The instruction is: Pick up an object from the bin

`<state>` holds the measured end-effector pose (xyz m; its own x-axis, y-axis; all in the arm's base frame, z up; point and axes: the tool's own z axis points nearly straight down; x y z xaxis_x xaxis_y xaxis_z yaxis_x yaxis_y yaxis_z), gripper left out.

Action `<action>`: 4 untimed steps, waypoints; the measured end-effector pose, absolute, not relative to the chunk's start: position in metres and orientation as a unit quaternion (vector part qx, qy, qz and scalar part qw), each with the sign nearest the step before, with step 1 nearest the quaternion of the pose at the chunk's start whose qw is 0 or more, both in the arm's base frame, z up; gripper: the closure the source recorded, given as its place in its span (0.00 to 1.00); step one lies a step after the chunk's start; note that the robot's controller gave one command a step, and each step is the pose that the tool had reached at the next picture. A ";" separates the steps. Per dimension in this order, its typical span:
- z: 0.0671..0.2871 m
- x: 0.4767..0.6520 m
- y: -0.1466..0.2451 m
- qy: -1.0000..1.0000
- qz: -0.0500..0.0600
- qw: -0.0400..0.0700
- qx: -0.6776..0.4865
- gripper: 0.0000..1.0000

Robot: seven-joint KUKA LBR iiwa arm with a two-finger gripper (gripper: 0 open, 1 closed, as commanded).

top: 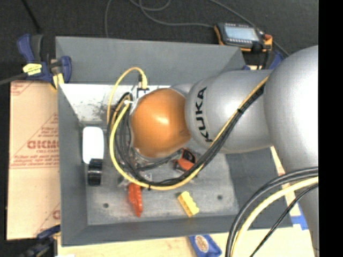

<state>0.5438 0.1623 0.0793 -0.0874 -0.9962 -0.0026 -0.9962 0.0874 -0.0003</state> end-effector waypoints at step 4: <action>0.106 0.545 0.162 0.739 0.000 0.002 -0.674 1.00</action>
Offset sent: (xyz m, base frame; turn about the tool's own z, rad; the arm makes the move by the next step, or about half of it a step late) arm -0.0001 0.0000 0.0162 0.0000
